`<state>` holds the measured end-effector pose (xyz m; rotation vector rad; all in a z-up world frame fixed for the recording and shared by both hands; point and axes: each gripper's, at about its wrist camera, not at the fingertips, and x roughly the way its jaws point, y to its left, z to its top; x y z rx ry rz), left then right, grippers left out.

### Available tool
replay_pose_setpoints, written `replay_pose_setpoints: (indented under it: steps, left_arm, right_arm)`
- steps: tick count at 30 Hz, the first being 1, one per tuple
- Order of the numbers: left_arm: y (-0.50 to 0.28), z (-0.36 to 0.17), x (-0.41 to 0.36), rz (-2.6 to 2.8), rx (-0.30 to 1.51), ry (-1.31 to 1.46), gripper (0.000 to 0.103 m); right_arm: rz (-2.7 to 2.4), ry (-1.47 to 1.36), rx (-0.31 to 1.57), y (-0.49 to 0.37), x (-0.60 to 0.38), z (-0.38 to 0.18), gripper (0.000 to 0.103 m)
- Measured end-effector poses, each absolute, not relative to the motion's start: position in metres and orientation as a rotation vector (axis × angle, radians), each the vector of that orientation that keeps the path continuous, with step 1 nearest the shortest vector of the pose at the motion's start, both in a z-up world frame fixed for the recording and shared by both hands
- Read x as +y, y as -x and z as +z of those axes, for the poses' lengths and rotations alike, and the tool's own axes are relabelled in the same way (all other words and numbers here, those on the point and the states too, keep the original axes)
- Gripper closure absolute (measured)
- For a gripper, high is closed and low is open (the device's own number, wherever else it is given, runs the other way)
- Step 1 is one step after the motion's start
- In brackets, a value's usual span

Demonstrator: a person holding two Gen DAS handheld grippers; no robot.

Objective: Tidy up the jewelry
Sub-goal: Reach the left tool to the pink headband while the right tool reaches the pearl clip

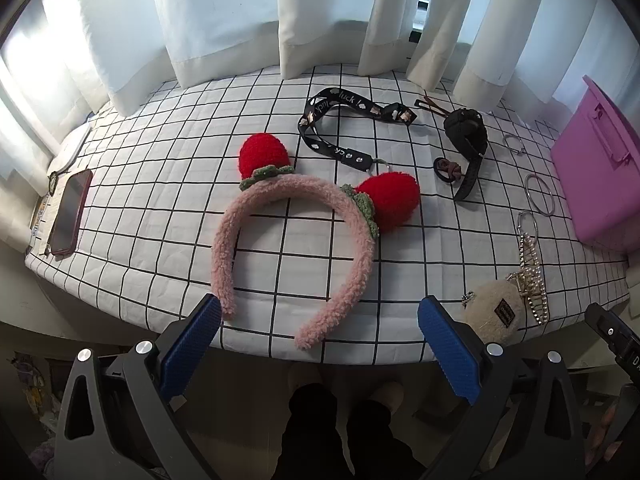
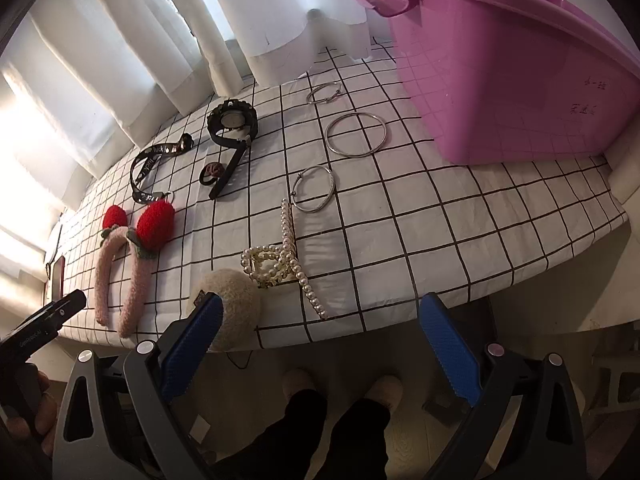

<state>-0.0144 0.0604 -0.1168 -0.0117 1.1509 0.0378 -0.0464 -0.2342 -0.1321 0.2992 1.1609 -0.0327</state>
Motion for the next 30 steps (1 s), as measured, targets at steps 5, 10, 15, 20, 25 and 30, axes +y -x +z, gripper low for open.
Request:
replay_pose_setpoints:
  steps: [5,10,15,20,25,30]
  left_arm:
    - [0.02,-0.143,0.06,0.02,1.158,0.043,0.006]
    - [0.023,-0.163,0.063,0.046,1.154,0.063,0.006]
    - [0.011,-0.176,0.064,0.06,1.136,0.068,0.006]
    - [-0.013,-0.191,0.06,0.063,1.122,0.044,0.006]
    - [-0.03,-0.207,0.056,0.04,1.123,0.023,0.006]
    - [-0.039,-0.215,0.056,0.032,1.116,0.025,0.005]
  right_arm:
    - [-0.01,-0.087,1.188,0.036,-0.218,-0.162,0.009]
    - [0.007,0.03,1.205,0.026,-0.207,-0.188,0.009]
    - [0.002,0.051,1.19,0.014,-0.206,-0.201,0.009]
    - [0.004,0.073,1.178,0.005,-0.205,-0.212,0.009]
    - [0.031,0.064,1.159,-0.001,-0.203,-0.214,0.009]
    - [0.052,0.065,1.15,-0.01,-0.2,-0.214,0.009]
